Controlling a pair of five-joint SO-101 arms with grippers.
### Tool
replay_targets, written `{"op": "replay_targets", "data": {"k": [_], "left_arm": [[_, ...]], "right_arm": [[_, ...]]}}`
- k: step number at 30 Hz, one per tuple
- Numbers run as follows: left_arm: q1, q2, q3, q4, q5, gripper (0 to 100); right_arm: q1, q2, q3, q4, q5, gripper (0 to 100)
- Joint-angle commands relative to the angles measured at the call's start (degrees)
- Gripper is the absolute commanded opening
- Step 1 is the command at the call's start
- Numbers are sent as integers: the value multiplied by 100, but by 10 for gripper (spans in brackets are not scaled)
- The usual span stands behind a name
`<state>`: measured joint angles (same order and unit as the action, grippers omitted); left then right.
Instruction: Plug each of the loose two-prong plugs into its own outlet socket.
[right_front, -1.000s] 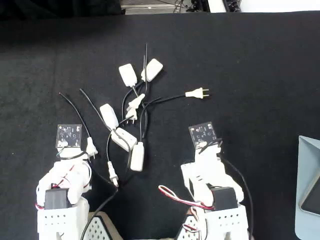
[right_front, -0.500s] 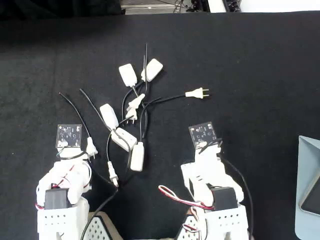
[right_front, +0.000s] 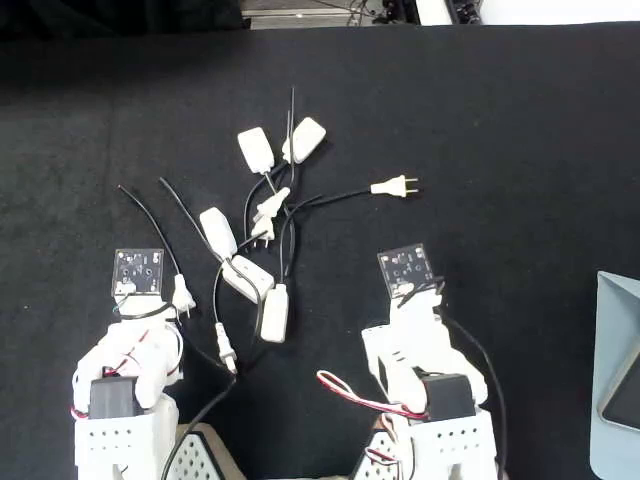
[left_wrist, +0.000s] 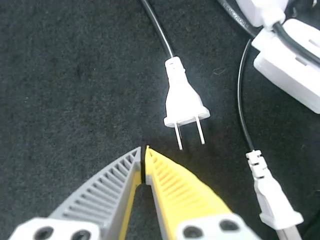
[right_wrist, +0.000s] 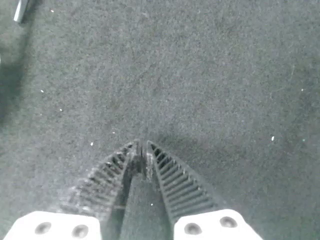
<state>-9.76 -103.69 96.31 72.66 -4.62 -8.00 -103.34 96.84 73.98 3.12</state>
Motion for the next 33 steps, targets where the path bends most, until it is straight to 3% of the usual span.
{"op": "replay_targets", "data": {"k": [1,7,13,17,22,33], "left_arm": [[-655,-35,-251,53,9,30],[-2290,-44,-602,-9,9,30],[-2492,-44,-576,44,44,30],[-2484,-44,-567,35,26,30],[-2448,-44,-382,18,18,30],[-2448,-44,-242,-9,44,30]], "right_arm": [[88,-453,-31,62,0,14],[105,-453,-611,88,0,14],[-176,-418,-1798,79,-18,12],[-791,-57,-2545,79,-53,12],[-1635,1719,-3521,35,-747,13],[-4255,6422,-5982,35,-2444,48]]}}
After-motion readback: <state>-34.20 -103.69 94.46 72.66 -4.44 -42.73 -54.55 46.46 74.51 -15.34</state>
